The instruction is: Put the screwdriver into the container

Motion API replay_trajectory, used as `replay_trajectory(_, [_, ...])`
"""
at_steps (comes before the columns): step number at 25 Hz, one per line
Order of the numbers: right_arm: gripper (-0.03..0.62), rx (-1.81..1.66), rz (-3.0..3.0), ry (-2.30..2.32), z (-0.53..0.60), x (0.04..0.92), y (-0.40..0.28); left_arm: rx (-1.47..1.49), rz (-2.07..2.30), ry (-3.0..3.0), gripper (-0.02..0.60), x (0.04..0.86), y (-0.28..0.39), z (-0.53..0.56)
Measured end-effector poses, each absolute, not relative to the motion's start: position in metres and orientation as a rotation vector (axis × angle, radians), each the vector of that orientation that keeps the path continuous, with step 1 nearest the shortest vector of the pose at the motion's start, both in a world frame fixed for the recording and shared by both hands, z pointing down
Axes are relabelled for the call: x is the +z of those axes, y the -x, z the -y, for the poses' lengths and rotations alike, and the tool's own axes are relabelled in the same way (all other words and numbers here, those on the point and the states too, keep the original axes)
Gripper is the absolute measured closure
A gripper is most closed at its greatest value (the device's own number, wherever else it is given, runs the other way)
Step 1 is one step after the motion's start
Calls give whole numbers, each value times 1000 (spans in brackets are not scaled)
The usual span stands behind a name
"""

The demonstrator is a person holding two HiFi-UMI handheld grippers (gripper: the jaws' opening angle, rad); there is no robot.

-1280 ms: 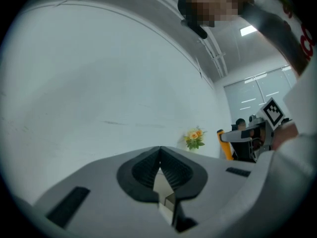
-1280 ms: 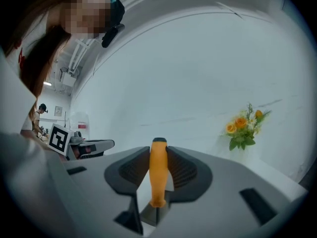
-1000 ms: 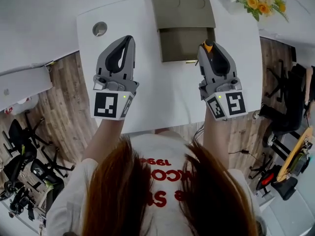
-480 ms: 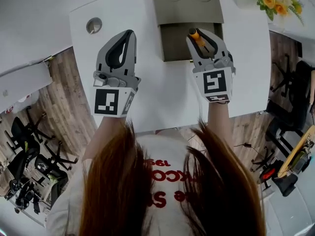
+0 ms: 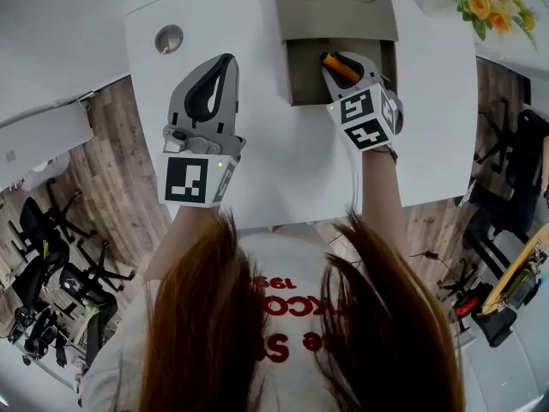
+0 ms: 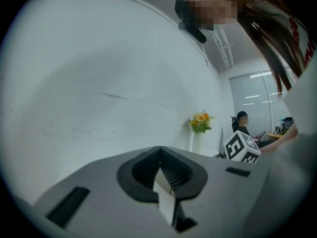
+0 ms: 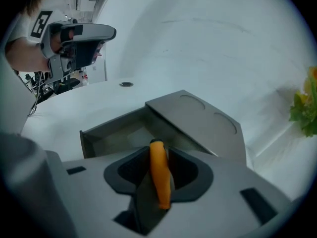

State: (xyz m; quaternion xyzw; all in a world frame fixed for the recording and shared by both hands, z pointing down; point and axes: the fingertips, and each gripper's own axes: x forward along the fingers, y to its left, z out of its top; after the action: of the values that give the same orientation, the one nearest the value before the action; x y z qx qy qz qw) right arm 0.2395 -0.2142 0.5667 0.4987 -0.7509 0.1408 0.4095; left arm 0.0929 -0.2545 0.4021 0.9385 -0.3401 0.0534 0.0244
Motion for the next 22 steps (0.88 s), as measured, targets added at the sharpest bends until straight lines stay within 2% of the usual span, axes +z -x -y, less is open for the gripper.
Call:
replay_trajectory(5, [468, 406, 1926, -1325, 213, 564, -245, 163, 1073, -2902, 574, 400, -88, 254])
replay_trajectory(9, [553, 444, 2033, -1500, 214, 532, -251, 140, 1082, -2913, 574, 390, -87, 254])
replay_trajectory(11, [574, 497, 2127, -1635, 213, 508, -256, 121, 1086, -2923, 574, 383, -85, 253])
replay_trajectory(14, [586, 512, 2236, -1821, 205, 464, -265, 81, 1099, -2938, 574, 368, -86, 251])
replay_trajectory(22, [589, 246, 2298, -2047, 171, 360, -270, -12, 1111, -2992, 574, 323, -84, 238])
